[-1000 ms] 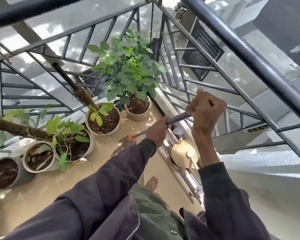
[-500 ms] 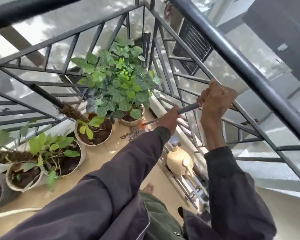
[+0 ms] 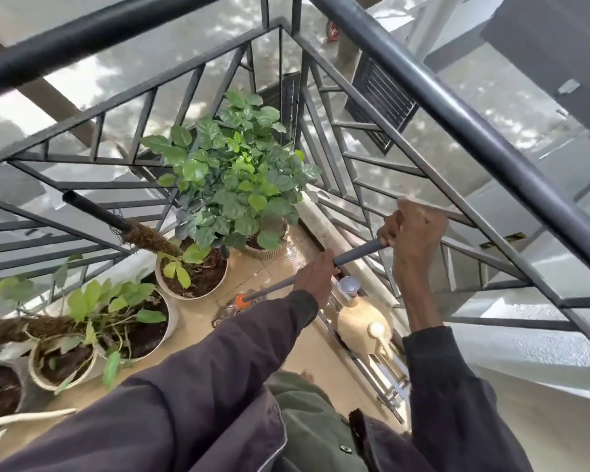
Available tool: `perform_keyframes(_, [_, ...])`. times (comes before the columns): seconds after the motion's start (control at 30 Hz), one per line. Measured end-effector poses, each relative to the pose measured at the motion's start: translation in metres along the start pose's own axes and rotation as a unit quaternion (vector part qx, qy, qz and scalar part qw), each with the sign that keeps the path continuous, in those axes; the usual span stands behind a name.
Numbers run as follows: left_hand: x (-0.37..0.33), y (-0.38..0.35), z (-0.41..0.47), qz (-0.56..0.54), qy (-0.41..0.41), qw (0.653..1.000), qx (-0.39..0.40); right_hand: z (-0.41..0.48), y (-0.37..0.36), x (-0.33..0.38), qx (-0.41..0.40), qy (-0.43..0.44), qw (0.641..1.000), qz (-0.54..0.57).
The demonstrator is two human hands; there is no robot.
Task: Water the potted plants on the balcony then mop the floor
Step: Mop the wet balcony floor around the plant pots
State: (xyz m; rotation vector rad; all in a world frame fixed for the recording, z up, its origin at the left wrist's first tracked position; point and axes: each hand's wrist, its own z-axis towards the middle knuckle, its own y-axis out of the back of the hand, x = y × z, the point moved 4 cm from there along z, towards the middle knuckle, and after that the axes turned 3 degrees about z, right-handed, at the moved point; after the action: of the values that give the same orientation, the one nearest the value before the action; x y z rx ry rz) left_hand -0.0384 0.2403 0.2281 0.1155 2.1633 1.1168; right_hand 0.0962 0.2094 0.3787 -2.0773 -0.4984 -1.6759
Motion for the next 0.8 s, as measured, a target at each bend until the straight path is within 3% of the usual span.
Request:
perform_keyframes(0.23, [-0.052,0.016,0.036,-0.027,-0.077,0.992,-0.093,0.028,0.004,0.056,0.024,0.12,0.992,0.014])
perform_keyframes(0.47, [-0.065,0.028,0.092,-0.036,-0.083,0.989,-0.118,0.045,-0.002,0.043,0.026,0.201,0.979,-0.021])
perform_keyframes(0.57, [-0.058,0.024,0.108,-0.06,-0.101,0.989,-0.09,0.051,-0.008,0.033,0.032,0.205,0.978,-0.004])
perform_keyframes(0.67, [-0.046,0.02,0.123,-0.137,-0.056,0.988,-0.046,0.057,-0.018,0.028,0.028,0.199,0.979,-0.016])
perform_keyframes(0.8, [-0.039,0.024,0.124,-0.185,-0.066,0.98,-0.039,0.058,-0.028,0.03,-0.002,0.18,0.983,-0.048])
